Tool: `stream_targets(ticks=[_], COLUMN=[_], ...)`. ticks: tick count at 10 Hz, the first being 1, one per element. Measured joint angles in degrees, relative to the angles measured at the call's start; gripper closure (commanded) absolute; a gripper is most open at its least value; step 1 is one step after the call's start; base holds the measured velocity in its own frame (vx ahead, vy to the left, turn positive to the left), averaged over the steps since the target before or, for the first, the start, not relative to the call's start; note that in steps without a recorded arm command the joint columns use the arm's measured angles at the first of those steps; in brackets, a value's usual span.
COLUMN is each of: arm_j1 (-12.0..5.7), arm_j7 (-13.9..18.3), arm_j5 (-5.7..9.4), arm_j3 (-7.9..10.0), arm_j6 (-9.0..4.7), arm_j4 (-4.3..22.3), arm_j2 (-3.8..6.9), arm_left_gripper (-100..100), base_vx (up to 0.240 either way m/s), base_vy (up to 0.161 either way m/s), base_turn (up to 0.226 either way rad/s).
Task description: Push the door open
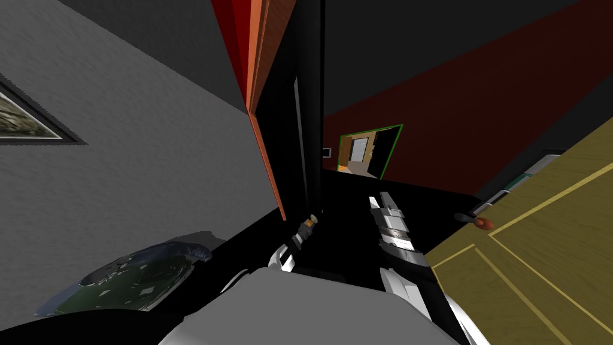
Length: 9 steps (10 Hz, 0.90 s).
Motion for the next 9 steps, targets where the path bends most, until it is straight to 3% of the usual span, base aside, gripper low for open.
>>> stream_targets(ticks=[9], arm_j1=[1.36], arm_j7=[13.20], arm_j5=[5.17], arm_j3=[-0.11], arm_j6=[0.58], arm_j4=[-1.87], arm_j2=[-0.08], arm_left_gripper=[100], base_vx=[0.039], base_vy=[-0.024], base_turn=[-0.028])
